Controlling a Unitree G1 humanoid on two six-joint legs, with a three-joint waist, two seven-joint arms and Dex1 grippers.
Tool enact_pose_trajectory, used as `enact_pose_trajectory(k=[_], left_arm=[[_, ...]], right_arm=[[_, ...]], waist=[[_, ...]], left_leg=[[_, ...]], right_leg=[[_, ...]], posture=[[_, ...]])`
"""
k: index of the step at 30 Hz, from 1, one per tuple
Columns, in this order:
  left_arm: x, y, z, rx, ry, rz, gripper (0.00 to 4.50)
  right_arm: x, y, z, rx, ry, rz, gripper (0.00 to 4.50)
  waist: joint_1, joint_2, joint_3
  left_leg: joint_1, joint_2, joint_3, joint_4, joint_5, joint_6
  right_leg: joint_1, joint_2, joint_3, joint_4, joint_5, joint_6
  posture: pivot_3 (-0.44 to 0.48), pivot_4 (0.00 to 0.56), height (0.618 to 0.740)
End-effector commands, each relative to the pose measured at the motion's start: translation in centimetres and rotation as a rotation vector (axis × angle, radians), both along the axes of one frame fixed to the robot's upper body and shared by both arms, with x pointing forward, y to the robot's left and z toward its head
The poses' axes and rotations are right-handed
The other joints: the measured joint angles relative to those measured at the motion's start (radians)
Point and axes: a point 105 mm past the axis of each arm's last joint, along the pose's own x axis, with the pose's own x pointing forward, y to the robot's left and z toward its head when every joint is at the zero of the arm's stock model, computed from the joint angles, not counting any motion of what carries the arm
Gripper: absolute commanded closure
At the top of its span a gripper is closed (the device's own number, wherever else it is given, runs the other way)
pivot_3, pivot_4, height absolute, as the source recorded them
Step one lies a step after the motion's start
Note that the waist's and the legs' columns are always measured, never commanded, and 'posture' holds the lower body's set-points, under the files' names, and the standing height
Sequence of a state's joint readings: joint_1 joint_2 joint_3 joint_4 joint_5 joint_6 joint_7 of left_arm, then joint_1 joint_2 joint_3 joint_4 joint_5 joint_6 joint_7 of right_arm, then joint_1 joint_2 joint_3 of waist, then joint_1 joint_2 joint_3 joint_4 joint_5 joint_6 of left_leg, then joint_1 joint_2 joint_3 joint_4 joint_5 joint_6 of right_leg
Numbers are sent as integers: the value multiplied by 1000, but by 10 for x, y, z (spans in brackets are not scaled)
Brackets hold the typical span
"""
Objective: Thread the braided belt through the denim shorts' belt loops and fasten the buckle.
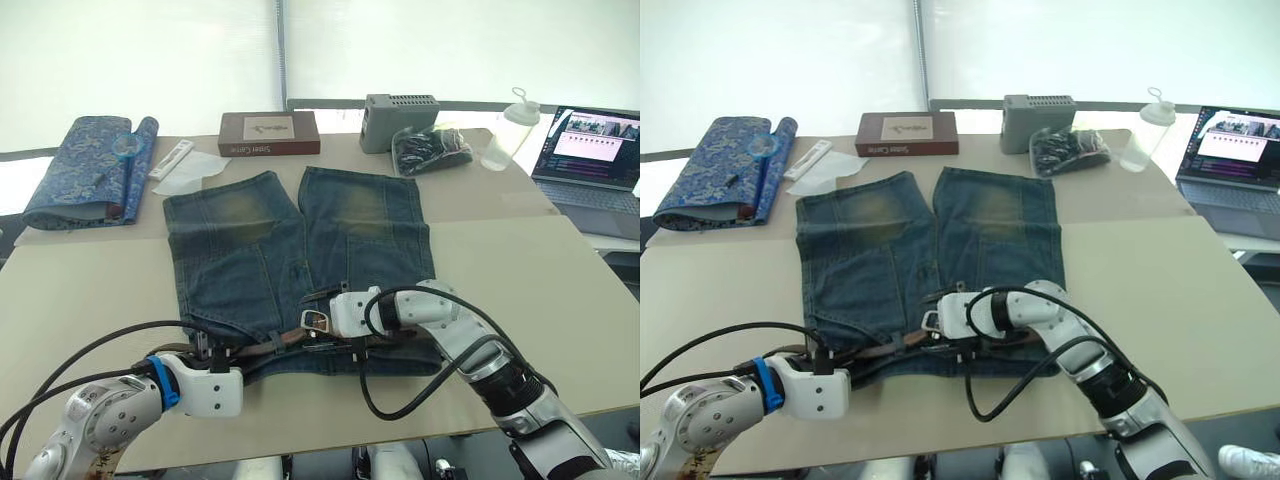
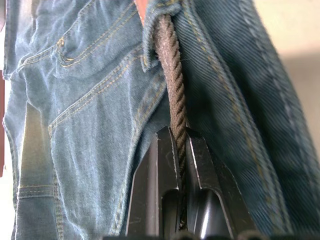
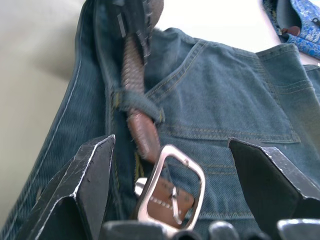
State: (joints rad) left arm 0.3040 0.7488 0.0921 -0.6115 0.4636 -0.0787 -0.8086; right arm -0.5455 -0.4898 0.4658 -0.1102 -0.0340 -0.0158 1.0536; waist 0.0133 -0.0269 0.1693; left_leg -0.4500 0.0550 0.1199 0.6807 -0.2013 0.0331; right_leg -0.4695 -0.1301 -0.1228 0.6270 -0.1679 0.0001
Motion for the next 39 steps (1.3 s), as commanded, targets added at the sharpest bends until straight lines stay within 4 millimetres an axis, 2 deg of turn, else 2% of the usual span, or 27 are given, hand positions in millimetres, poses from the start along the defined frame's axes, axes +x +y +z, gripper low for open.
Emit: enact_pose_trajectory(k=[1, 2, 5, 7, 12, 16, 19, 25, 30, 38, 39], left_arm=[[2, -9, 7, -44, -28, -12, 4487], [3, -10, 8, -48, -29, -10, 4487], [5, -10, 8, -57, -31, -1, 4500], [6, -10, 6, -57, -30, 3, 4500], [7, -4, 4, -73, -17, 35, 4500], [7, -3, 8, -80, -32, 32, 4500], [6, -5, 9, -102, -48, 18, 4500], [0, -14, 7, -164, -65, -12, 4500], [0, -15, 6, -188, -72, 14, 4500], [-1, -17, 3, -204, -64, 34, 4500], [-1, -16, 2, -204, -64, 35, 4500]], right_arm=[[1, 2, 5, -19, -85, 31, 479], [3, 2, 4, -18, -94, 27, 479], [6, 5, 4, -13, -123, 22, 1303], [7, 6, 2, -17, -156, 28, 2005], [7, 11, 7, 8, -210, 44, 2005], [23, 5, 12, -3, -253, -40, 2005], [27, 4, 14, -2, -279, -50, 2005], [25, 11, 21, 32, -330, -16, 2005], [16, 12, 17, -5, -371, 76, 2005], [9, 15, 27, 43, -370, 132, 2005], [9, 15, 27, 45, -368, 133, 2564]], waist=[[0, 0, 0], [0, 0, 0], [-1, 0, 0], [0, 0, 0], [-1, 0, 0], [-1, 0, 0], [-1, 0, 0], [-2, 0, 0], [-1, 0, 0], [-2, 0, 0], [-2, 0, 0]], left_leg=[[0, 0, 0, 0, 0, 0], [1, 0, 0, 0, 0, 0], [1, 0, 0, 0, 0, 0], [1, 0, 0, 0, 0, 0], [1, 0, 0, 0, 0, 0], [1, 0, 0, 0, 0, 0], [2, 0, 0, 0, 0, 0], [2, 0, 0, 0, 0, 0], [2, 0, 0, 0, 0, 0], [3, 0, 0, 0, 0, 0], [3, 0, 0, 0, 0, 0]], right_leg=[[0, 0, 0, 0, 0, 0], [1, 0, 0, 0, 0, 0], [1, 0, 0, 0, 0, 0], [1, 0, 0, 0, 0, 0], [0, 0, 0, 0, 0, -1], [1, 0, 0, 0, -1, -1], [1, 0, 0, 0, -1, -1], [2, 0, 0, 0, -1, -1], [2, 0, 0, 0, -1, -1], [2, 0, 0, 0, -1, -1], [2, 0, 0, 0, -1, -1]], posture=[[0, 150, 709], [0, 150, 709], [0, 150, 709], [0, 150, 709], [0, 150, 709], [0, 150, 709], [0, 150, 709], [0, 150, 709], [0, 150, 709], [0, 150, 709], [0, 150, 709]])
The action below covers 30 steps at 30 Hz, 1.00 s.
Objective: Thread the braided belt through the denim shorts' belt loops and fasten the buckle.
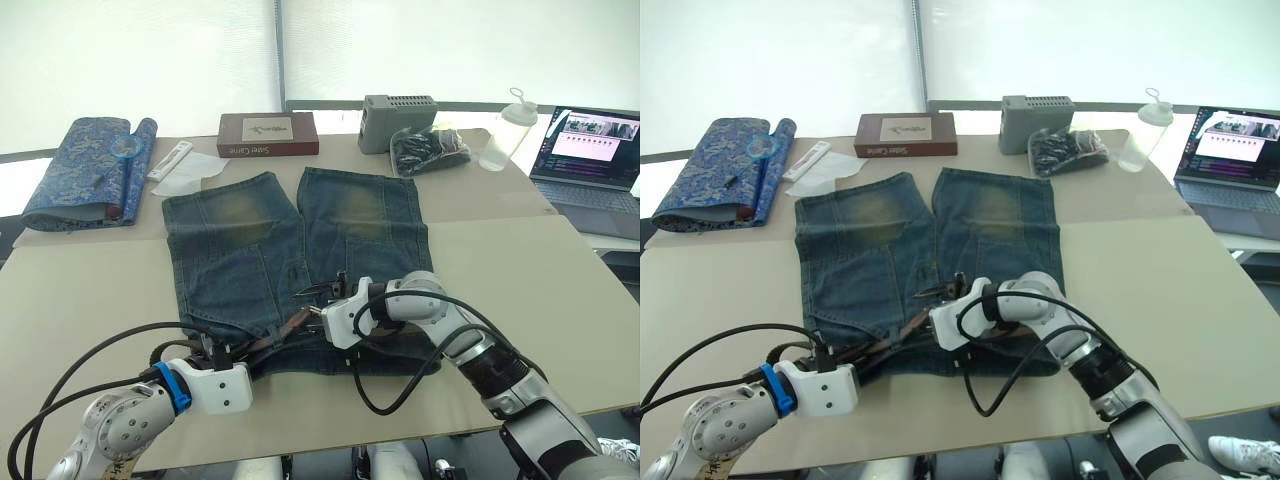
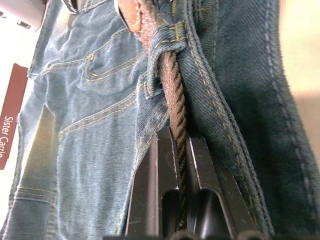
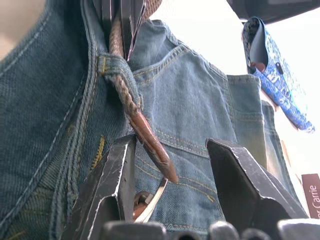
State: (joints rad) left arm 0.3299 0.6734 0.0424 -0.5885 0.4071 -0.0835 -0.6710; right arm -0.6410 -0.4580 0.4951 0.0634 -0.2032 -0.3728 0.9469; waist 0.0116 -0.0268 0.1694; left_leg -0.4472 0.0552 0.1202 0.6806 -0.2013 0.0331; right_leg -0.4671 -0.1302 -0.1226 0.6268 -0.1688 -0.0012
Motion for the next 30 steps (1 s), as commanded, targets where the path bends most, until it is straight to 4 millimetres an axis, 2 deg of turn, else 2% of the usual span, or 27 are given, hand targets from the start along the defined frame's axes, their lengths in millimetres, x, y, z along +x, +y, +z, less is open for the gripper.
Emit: enact_pose_trajectory(k=[1, 3, 6, 10, 15, 16, 17, 21, 22, 24, 27, 30], left_arm=[[-1, -4, 6, -15, -29, -6, 4500], [-1, -5, 6, -17, -32, -5, 4500], [-1, -6, 7, -21, -39, -3, 4500], [1, -6, 9, -32, -43, 1, 4500], [3, -3, 13, -110, -9, 31, 4500], [3, -3, 15, -142, 5, 40, 3766], [2, 0, 18, -222, 57, 74, 3530], [-18, 0, 30, -554, 367, 114, 1716], [-24, 1, 32, -578, 426, 112, 1489], [-33, 3, 38, -665, 553, 115, 1489], [-29, 5, 57, -798, 614, 114, 1489], [-32, 2, 64, -849, 690, 92, 2240]], right_arm=[[-5, 2, 18, 50, -42, 49, 2863], [-5, 3, 18, 49, -49, 55, 3521], [-5, 3, 17, 51, -41, 55, 3521], [-4, 3, 19, 47, -39, 55, 4458], [-2, 0, 21, 42, -40, 46, 4458], [-2, 0, 21, 42, -41, 45, 4500], [-2, -1, 22, 43, -43, 42, 4500], [-1, -6, 25, 55, -39, 27, 4500], [-1, -7, 26, 61, -37, 21, 4500], [-1, -9, 26, 64, -34, 16, 4500], [0, -12, 26, 71, -25, -2, 4500], [1, -17, 27, 75, -18, -23, 4500]], waist=[[0, 0, 0], [0, 0, 0], [0, 0, 0], [0, 0, 0], [0, 0, 0], [0, 0, 0], [0, 0, 0], [-2, 0, 0], [-3, 0, 0], [-2, 0, 0], [1, 0, 0], [0, 0, 0]], left_leg=[[0, 0, 0, 0, 0, 0], [0, 0, 0, 0, 0, 0], [0, 0, 0, 0, 0, 0], [0, 0, 0, 0, 0, 0], [0, 0, 0, 0, 0, 0], [0, 0, 0, 0, 0, 0], [0, 0, 0, 0, 0, 0], [0, 1, 0, 0, 0, 0], [0, 1, 0, 0, 0, 0], [1, 1, -1, 0, 0, 0], [2, 0, -3, 0, 0, 0], [4, -1, -5, 1, 0, 0]], right_leg=[[0, 0, 0, 0, 0, 0], [0, 0, 0, 0, 0, 0], [0, 0, 0, 0, 0, 0], [0, 0, 0, 0, 0, 0], [0, 0, 0, 0, 0, 0], [0, 0, 0, 0, 0, 0], [0, 0, 0, 0, 0, 0], [0, 0, 0, 0, 0, 0], [0, 0, 0, 0, 0, 0], [1, 0, 0, 0, 0, 0], [4, 1, -1, 0, -1, 0], [7, 0, -1, -1, -1, 0]], posture=[[0, 150, 709], [0, 150, 709], [0, 150, 709], [0, 150, 709], [0, 150, 709], [0, 150, 709], [0, 150, 709], [0, 150, 709], [0, 150, 709], [0, 150, 709], [0, 150, 709], [0, 150, 709]])
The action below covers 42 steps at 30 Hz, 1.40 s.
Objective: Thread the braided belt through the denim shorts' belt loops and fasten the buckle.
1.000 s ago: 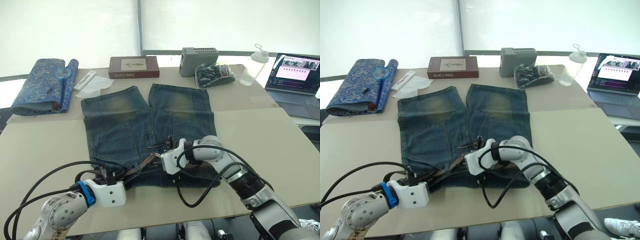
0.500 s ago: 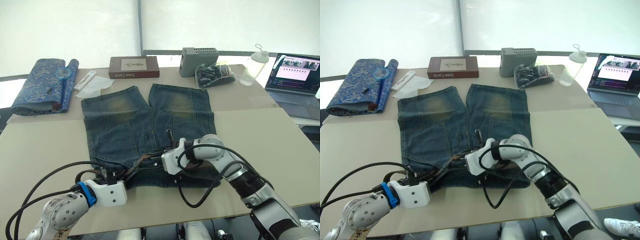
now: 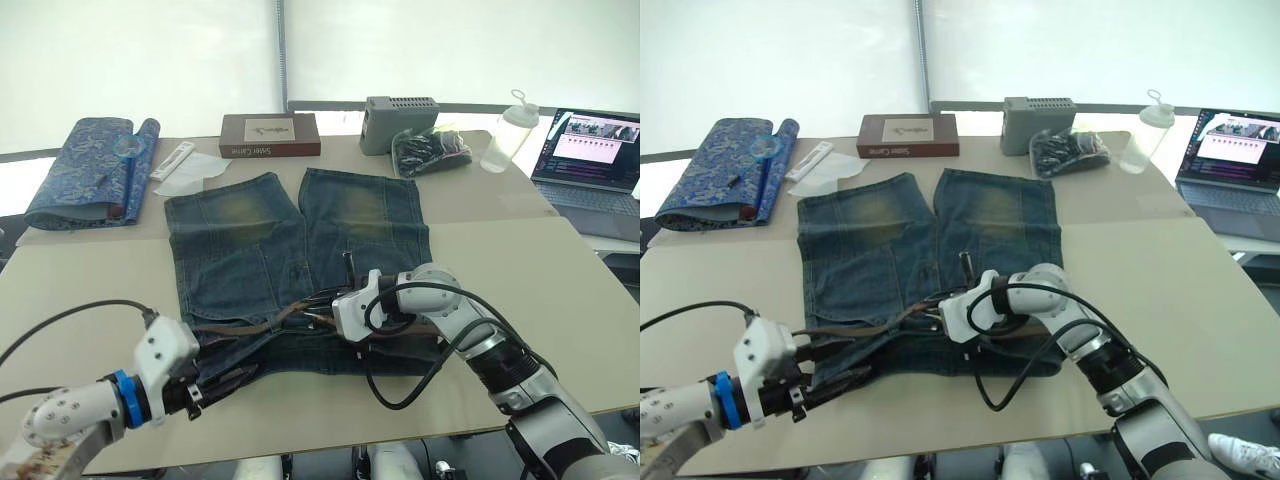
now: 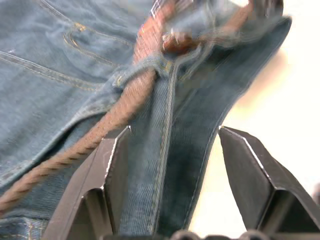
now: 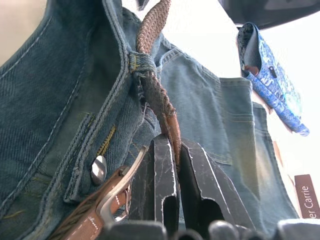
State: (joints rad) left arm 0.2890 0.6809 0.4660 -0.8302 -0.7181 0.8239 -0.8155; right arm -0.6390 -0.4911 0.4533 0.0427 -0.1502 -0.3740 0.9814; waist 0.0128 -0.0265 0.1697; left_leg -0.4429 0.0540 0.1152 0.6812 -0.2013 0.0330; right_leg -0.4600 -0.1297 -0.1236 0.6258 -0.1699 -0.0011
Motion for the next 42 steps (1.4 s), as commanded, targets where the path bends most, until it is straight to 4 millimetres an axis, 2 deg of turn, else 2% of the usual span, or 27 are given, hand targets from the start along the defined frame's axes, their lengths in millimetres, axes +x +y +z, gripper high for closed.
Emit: enact_pose_trajectory(k=[1, 4, 5, 11, 13, 18, 22, 26, 30, 33, 37, 42], left_arm=[[-8, -8, 9, -41, 53, -51, 2719], [-8, -13, 0, 2, 82, -50, 4251], [-7, -15, -4, 20, 81, -44, 4434], [1, -20, -16, 53, 71, -16, 4434], [5, -25, -5, 2, 33, -30, 4434], [29, -40, 32, -30, -108, -68, 4434], [45, -55, 51, -27, -152, -124, 4434], [66, -63, 54, 55, -184, -121, 4434], [84, -86, 56, 92, -207, -178, 4434], [91, -99, 56, 113, -226, -218, 3705], [94, -110, 50, 165, -270, -256, 1947], [105, -119, 37, 294, -368, -244, 1947]], right_arm=[[0, -8, 17, 59, -20, -29, 4500], [2, -18, 19, 54, -26, -60, 4500], [3, -23, 20, 52, -29, -77, 4500], [9, -56, 30, 46, -59, -204, 4500], [11, -68, 34, 37, -76, -247, 4500], [16, -98, 50, 4, -126, -347, 4500], [12, -119, 48, -57, -121, -378, 4500], [9, -122, 54, -56, -132, -386, 4500], [4, -110, 61, -35, -132, -351, 4500], [2, -96, 64, -22, -119, -320, 4500], [3, -87, 64, -24, -109, -311, 4500], [4, -79, 62, -18, -89, -299, 4500]], waist=[[-2, 0, 0], [-2, 0, 0], [-2, 0, 0], [3, 0, 0], [4, 0, 0], [16, 1, 0], [19, 0, 1], [17, 0, 1], [17, 0, 1], [14, -1, 1], [10, -1, 2], [11, -1, 2]], left_leg=[[1, -1, 0, 0, 0, 0], [1, -2, 0, 0, 0, 0], [1, -2, 0, 0, 0, 0], [1, -2, 0, 0, 0, 0], [1, -2, 0, 0, 0, 0], [1, -2, 0, 0, 0, 0], [1, -3, 0, 0, 0, 0], [1, -4, 0, 0, 0, 1], [1, -4, 0, 0, 1, 0], [1, -4, 0, 0, 1, 0], [1, -4, 0, 0, 3, 4], [1, -4, 0, 0, 3, 4]], right_leg=[[1, 0, 0, -1, 0, 0], [1, 0, 1, -1, 0, 1], [1, 0, 1, -1, 0, 1], [1, 0, 1, -1, -1, 1], [1, 0, 1, -1, -1, 0], [2, -1, 1, -2, -1, 0], [2, 0, 1, -2, -1, 1], [3, 0, 2, -2, -1, 2], [3, 1, 2, -1, -1, 1], [3, 1, 3, -1, -1, 1], [3, 1, 2, -1, 0, 3], [3, 1, 2, -1, 0, 2]], posture=[[0, 150, 709], [0, 150, 709], [0, 150, 709], [0, 150, 709], [0, 150, 709], [0, 150, 709], [0, 150, 709], [0, 150, 709], [0, 150, 709], [0, 150, 709], [0, 150, 709], [0, 150, 709]])
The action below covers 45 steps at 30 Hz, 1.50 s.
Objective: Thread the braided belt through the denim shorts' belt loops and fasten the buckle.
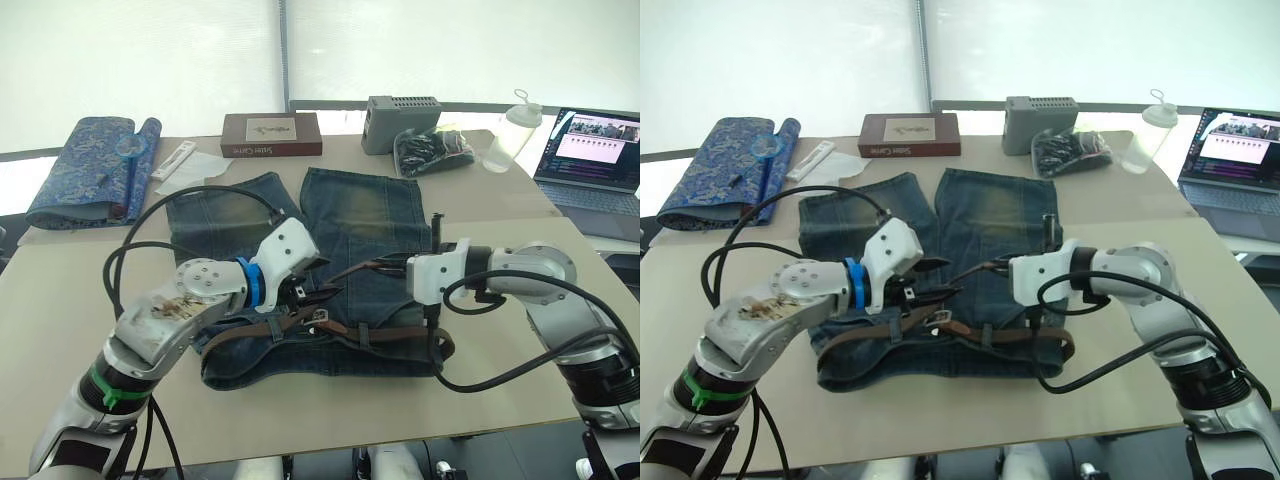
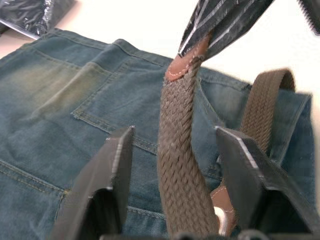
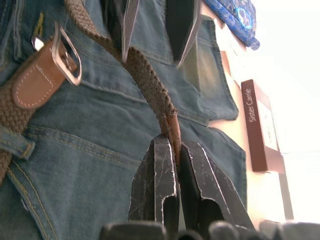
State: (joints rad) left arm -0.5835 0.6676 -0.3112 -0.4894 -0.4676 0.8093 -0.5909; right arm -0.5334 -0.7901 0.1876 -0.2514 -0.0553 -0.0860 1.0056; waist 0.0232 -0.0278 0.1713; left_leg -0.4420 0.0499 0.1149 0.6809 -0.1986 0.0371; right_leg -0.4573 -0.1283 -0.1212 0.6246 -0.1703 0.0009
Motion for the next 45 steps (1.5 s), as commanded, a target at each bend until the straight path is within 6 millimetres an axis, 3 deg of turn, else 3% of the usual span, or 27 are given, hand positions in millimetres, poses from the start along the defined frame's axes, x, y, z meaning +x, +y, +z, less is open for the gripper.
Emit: enact_pose_trajectory(k=[1, 5, 8, 12, 13, 16, 22, 25, 26, 31, 41, 42, 45], left_arm=[[8, -8, 5, 42, -114, 12, 1947], [8, -8, 4, 34, -112, 28, 1947], [7, -4, 3, 49, -122, 36, 2763], [4, -2, 6, 12, -99, 33, 4474], [4, 1, 7, 0, -94, 41, 4474], [5, 15, 10, -44, -65, 95, 4500], [3, 60, 1, -40, -50, 257, 4500], [-6, 74, -13, 38, -62, 283, 4500], [-8, 78, -15, 55, -66, 289, 4500], [-23, 87, -23, 133, -87, 255, 4500], [-36, 91, -40, 257, -136, 179, 4500], [-38, 91, -42, 268, -141, 170, 4500], [-42, 89, -46, 256, -124, 170, 4500]], right_arm=[[-5, 8, 10, 12, -27, 34, 4500], [-6, 10, 10, 22, -11, 40, 4500], [-6, 9, 10, 22, -3, 36, 4500], [-2, 11, 13, 72, 34, 12, 4500], [-4, 13, 14, 109, 86, 16, 4500], [-9, 18, 16, 220, 229, -5, 3369], [-24, 21, -12, 256, 488, -125, 1291], [-29, 36, -27, 259, 550, -152, 206], [-30, 41, -31, 273, 577, -162, 36], [-27, 52, -55, 268, 624, -241, 36], [-5, 50, -78, 224, 597, -355, 36], [-5, 49, -79, 227, 602, -365, 547], [-4, 48, -79, 231, 608, -374, 1529]], waist=[[1, 0, 0], [2, 0, 0], [0, 0, 0], [-2, 0, 0], [-3, 0, 0], [-8, 0, 0], [-11, 0, 0], [-11, 0, 0], [-11, 0, 0], [-3, 0, 1], [-2, 1, 1], [-3, 1, 1], [-4, 1, 1]], left_leg=[[0, 0, 0, 0, 0, 0], [-1, 0, 0, 0, 0, 1], [-1, 0, 0, 0, 1, 1], [-1, 1, 0, 0, 1, 1], [-1, 1, 0, 0, 1, 1], [-1, 1, -1, 0, 2, 4], [0, 1, -2, -1, 2, 4], [-1, 1, -1, 0, -2, -3], [0, 1, -1, 0, -2, -4], [-1, 1, -1, -1, -2, -4], [-2, 1, -1, -1, -3, -4], [-2, 2, -1, -1, -3, -4], [-3, 2, -1, -1, -3, -4]], right_leg=[[0, 0, 0, 0, 0, 0], [0, -1, 0, 0, 0, 0], [0, -1, 0, 0, 1, 1], [0, 0, 0, 0, 1, 1], [0, 0, 0, 0, 1, 1], [0, -1, 0, 1, 2, 3], [-1, 0, -1, 1, 2, 4], [-1, -1, -1, 1, 0, 1], [-1, -2, -1, 1, -1, 0], [-1, -2, -1, 0, -1, -2], [-3, -2, -1, -1, -1, -2], [-3, -2, -1, -1, -1, -2], [-3, -2, -1, -1, -1, -2]], posture=[[0, 150, 709], [0, 150, 709], [0, 150, 709], [0, 150, 709], [0, 150, 709], [0, 150, 709], [0, 150, 709], [0, 150, 709], [0, 150, 709], [0, 150, 709], [0, 150, 709], [0, 150, 709], [0, 150, 709]])
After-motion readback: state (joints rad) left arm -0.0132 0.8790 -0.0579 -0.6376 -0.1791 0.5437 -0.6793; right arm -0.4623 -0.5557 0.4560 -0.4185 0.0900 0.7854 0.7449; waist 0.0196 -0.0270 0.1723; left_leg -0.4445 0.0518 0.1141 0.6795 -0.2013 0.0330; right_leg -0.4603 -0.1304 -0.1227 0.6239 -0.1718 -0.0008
